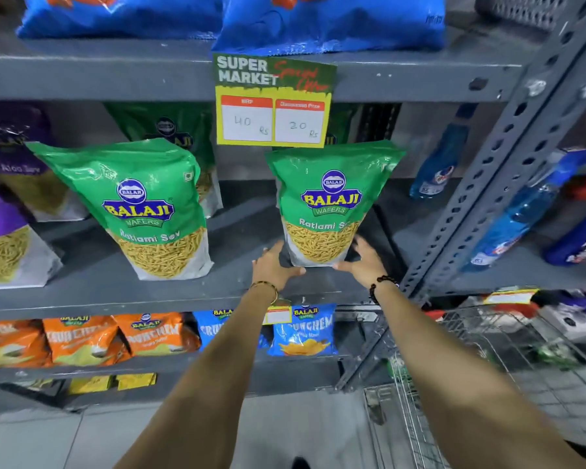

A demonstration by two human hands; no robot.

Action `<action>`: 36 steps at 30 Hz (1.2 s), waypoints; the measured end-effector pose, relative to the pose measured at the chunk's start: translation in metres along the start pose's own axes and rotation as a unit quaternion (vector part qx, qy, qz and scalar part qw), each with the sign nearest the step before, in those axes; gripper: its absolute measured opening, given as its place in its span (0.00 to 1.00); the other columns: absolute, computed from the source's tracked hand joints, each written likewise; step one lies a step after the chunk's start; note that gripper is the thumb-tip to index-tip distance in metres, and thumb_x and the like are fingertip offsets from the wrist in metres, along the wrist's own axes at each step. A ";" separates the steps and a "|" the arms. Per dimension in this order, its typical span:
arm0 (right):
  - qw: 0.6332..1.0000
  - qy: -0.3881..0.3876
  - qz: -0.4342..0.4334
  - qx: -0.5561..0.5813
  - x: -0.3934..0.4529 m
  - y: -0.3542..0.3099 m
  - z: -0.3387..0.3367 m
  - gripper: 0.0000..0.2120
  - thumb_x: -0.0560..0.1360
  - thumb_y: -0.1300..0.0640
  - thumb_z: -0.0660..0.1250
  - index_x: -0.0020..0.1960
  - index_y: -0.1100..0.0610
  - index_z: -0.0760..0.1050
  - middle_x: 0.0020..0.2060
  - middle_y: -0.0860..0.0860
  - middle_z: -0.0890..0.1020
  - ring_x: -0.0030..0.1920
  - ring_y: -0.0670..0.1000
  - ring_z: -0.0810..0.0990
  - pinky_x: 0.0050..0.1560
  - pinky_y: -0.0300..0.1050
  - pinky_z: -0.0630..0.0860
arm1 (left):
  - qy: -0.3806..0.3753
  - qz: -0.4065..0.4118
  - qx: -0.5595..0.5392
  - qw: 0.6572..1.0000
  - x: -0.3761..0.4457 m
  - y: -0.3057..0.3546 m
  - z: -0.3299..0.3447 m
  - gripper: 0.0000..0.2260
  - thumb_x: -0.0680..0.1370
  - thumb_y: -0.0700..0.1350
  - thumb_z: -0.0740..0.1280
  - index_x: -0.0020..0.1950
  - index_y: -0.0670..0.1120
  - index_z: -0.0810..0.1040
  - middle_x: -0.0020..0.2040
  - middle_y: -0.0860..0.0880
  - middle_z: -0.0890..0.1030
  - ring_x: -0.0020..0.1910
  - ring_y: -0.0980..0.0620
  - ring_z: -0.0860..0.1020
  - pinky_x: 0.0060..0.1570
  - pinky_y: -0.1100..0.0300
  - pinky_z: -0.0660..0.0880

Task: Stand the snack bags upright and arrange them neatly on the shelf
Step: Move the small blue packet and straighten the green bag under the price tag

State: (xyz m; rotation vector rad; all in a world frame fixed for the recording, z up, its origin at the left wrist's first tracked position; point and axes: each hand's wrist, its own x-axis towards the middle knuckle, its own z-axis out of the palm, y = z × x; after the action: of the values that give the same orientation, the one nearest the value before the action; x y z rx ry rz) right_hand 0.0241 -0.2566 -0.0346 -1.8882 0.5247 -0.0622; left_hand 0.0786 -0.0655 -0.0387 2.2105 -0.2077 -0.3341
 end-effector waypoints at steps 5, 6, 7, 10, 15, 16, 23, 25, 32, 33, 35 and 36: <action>1.000 0.016 -0.009 0.003 0.003 0.003 0.004 0.40 0.65 0.62 0.76 0.72 0.55 0.62 0.70 0.54 0.70 0.71 0.54 0.67 0.68 0.48 0.64 | 0.012 -0.004 -0.013 1.000 0.000 0.003 -0.001 0.32 0.69 0.45 0.75 0.70 0.44 0.68 0.68 0.43 0.74 0.68 0.43 0.70 0.71 0.43 0.63; 1.000 0.014 -0.013 0.003 0.002 0.003 0.005 0.40 0.64 0.62 0.76 0.72 0.54 0.63 0.70 0.54 0.71 0.70 0.54 0.67 0.66 0.46 0.64 | 0.017 -0.006 -0.016 1.000 -0.001 0.003 -0.002 0.31 0.69 0.45 0.75 0.70 0.44 0.69 0.67 0.43 0.75 0.67 0.43 0.71 0.70 0.45 0.64; 1.000 0.013 -0.017 0.002 0.002 0.002 0.005 0.39 0.64 0.62 0.76 0.71 0.54 0.63 0.69 0.54 0.72 0.70 0.54 0.68 0.65 0.45 0.64 | 0.023 -0.008 -0.020 1.000 -0.002 0.003 -0.002 0.30 0.69 0.44 0.74 0.69 0.43 0.69 0.66 0.43 0.76 0.65 0.44 0.73 0.69 0.46 0.66; 1.000 0.001 -0.026 -0.010 0.000 0.001 0.004 0.38 0.64 0.62 0.76 0.71 0.54 0.64 0.68 0.54 0.73 0.69 0.54 0.69 0.68 0.49 0.65 | 0.032 -0.014 -0.038 0.999 -0.008 0.003 -0.004 0.29 0.69 0.42 0.74 0.69 0.42 0.70 0.64 0.42 0.78 0.64 0.44 0.74 0.66 0.51 0.69; 1.000 -0.010 -0.026 -0.013 -0.008 0.004 0.002 0.37 0.65 0.63 0.75 0.71 0.56 0.64 0.68 0.54 0.73 0.70 0.53 0.69 0.71 0.53 0.65 | 0.041 -0.010 -0.034 0.998 -0.017 0.004 -0.005 0.28 0.69 0.41 0.74 0.67 0.42 0.71 0.64 0.43 0.78 0.63 0.44 0.75 0.65 0.51 0.69; 1.000 -0.013 -0.026 -0.011 -0.010 0.005 0.002 0.38 0.66 0.63 0.75 0.71 0.56 0.64 0.69 0.54 0.73 0.70 0.52 0.69 0.71 0.52 0.65 | 0.040 -0.008 -0.033 0.999 -0.018 0.005 -0.005 0.28 0.69 0.41 0.74 0.67 0.42 0.70 0.64 0.43 0.78 0.63 0.44 0.75 0.65 0.51 0.69; 0.999 -0.026 -0.022 -0.013 -0.012 0.001 0.002 0.40 0.67 0.64 0.74 0.74 0.53 0.60 0.71 0.53 0.70 0.71 0.53 0.67 0.72 0.52 0.63 | 0.023 -0.010 -0.033 0.999 -0.020 0.010 -0.003 0.26 0.68 0.43 0.75 0.64 0.42 0.71 0.62 0.43 0.79 0.61 0.42 0.76 0.65 0.48 0.71; 0.999 -0.022 -0.021 -0.016 -0.011 0.000 0.004 0.38 0.67 0.62 0.74 0.73 0.54 0.61 0.70 0.53 0.71 0.71 0.54 0.67 0.71 0.53 0.64 | 0.025 -0.014 -0.045 0.999 -0.020 0.010 -0.002 0.26 0.68 0.42 0.75 0.64 0.43 0.71 0.63 0.43 0.79 0.61 0.43 0.76 0.65 0.48 0.70; 0.999 -0.017 -0.002 -0.028 -0.010 0.000 0.003 0.37 0.67 0.61 0.74 0.72 0.56 0.63 0.69 0.56 0.72 0.70 0.55 0.69 0.70 0.54 0.66 | 0.030 -0.015 -0.051 0.998 -0.022 0.011 -0.002 0.25 0.70 0.42 0.73 0.65 0.43 0.70 0.64 0.43 0.78 0.61 0.43 0.76 0.65 0.49 0.70; 0.999 -0.019 -0.001 -0.028 -0.010 0.000 0.002 0.37 0.67 0.61 0.74 0.72 0.57 0.62 0.69 0.56 0.72 0.70 0.55 0.69 0.70 0.54 0.66 | 0.033 -0.016 -0.053 0.998 -0.022 0.011 -0.002 0.25 0.70 0.42 0.73 0.65 0.42 0.70 0.64 0.43 0.78 0.62 0.43 0.76 0.65 0.49 0.70; 0.999 -0.021 -0.001 -0.029 -0.010 -0.001 0.002 0.37 0.67 0.61 0.74 0.72 0.57 0.62 0.69 0.56 0.72 0.70 0.55 0.69 0.70 0.54 0.66 | 0.038 -0.016 -0.055 0.998 -0.022 0.012 -0.002 0.24 0.71 0.42 0.73 0.65 0.42 0.70 0.63 0.42 0.78 0.61 0.43 0.76 0.64 0.49 0.71; 0.999 -0.021 -0.001 -0.028 -0.010 -0.001 0.002 0.36 0.67 0.61 0.74 0.72 0.57 0.63 0.69 0.56 0.72 0.70 0.55 0.69 0.70 0.54 0.66 | 0.040 -0.015 -0.055 0.998 -0.023 0.012 -0.003 0.24 0.71 0.42 0.73 0.65 0.42 0.70 0.63 0.42 0.79 0.60 0.43 0.76 0.64 0.50 0.71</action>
State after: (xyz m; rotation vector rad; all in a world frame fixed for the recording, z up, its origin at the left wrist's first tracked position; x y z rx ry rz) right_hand 0.0157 -0.2503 -0.0324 -1.9392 0.5005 -0.0080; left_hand 0.0572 -0.0652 -0.0236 2.1154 -0.1101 -0.2677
